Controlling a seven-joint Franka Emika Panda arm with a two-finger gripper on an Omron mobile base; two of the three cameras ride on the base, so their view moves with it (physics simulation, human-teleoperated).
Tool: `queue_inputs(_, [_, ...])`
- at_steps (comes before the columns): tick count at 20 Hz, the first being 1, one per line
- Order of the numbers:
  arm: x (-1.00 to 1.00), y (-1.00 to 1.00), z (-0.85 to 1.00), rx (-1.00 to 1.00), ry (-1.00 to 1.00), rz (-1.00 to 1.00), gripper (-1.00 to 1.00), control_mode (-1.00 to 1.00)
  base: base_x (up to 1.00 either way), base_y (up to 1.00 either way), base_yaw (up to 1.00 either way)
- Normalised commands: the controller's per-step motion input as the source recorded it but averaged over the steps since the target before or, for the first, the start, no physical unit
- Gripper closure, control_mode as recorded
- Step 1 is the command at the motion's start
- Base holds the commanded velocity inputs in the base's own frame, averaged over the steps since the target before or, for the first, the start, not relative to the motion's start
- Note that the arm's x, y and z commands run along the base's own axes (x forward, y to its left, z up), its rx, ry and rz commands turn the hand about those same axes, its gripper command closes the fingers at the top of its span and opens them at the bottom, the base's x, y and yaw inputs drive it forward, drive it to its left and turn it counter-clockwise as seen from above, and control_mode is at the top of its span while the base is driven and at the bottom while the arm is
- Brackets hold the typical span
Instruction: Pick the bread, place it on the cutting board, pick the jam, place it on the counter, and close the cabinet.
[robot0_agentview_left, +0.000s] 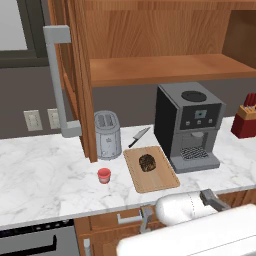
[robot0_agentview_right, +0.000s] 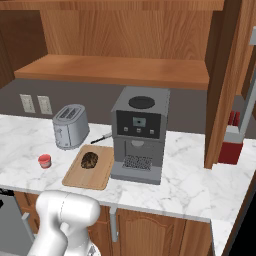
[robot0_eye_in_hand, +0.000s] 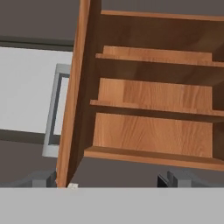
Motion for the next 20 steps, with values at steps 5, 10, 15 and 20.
queue_inputs(5, [0.24, 0.29, -0.02, 0.0, -0.01, 0.0, -1.0, -1.0, 0.0, 0.0, 0.0])
queue_inputs(10, [0.25, 0.31, -0.04, 0.0, -0.01, 0.0, -1.0, -1.0, 0.0, 0.0, 0.0])
queue_inputs(15, [0.25, 0.28, -0.03, 0.0, -0.01, 0.0, -1.0, -1.0, 0.0, 0.0, 0.0])
queue_inputs(20, [0.28, 0.33, -0.06, 0.0, -0.01, 0.0, -1.0, -1.0, 0.0, 0.0, 0.0])
